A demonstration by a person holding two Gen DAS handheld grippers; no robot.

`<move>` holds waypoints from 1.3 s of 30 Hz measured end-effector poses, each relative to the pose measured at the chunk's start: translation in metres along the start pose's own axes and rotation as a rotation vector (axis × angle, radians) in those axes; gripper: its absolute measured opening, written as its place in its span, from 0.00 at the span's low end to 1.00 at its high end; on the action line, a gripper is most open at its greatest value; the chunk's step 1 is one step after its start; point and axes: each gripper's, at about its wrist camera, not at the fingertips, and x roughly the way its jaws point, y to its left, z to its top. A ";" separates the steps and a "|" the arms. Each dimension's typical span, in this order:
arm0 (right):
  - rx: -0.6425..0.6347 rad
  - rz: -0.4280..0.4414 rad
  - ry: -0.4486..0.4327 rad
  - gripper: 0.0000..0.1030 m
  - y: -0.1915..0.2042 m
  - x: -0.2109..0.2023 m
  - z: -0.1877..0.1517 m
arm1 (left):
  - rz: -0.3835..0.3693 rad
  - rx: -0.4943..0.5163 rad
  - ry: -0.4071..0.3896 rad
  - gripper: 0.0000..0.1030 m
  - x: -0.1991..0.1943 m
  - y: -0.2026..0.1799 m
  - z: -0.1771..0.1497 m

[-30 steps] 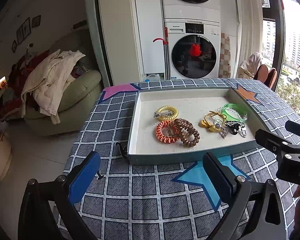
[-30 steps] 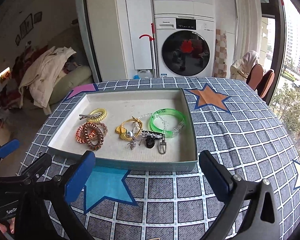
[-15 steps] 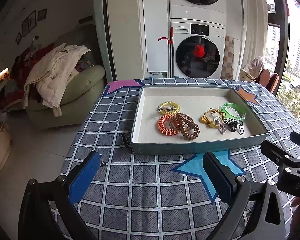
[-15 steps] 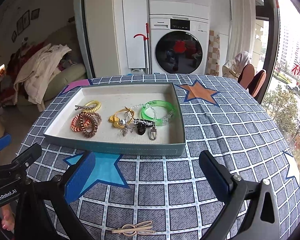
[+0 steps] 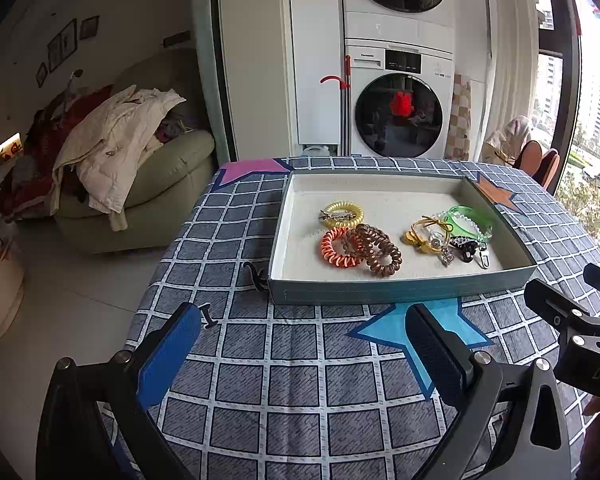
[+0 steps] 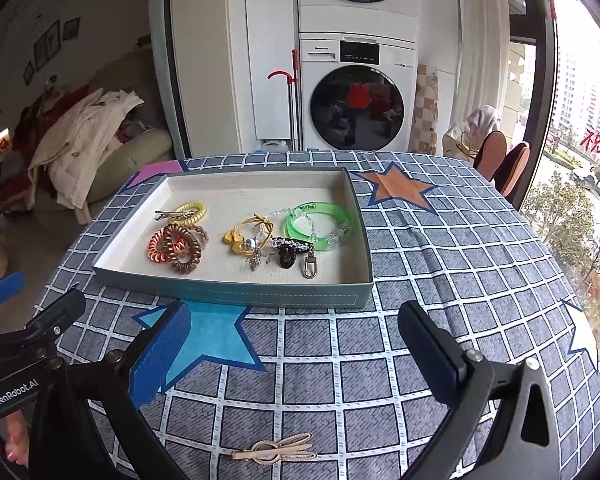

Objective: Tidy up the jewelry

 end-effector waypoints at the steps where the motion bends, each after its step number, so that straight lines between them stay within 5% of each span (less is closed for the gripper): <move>1: 0.001 -0.001 0.000 1.00 0.000 -0.001 0.000 | -0.001 0.000 0.000 1.00 -0.001 0.000 0.000; 39: -0.003 -0.008 0.001 1.00 0.002 0.005 -0.003 | 0.010 0.002 0.015 1.00 0.003 0.000 -0.002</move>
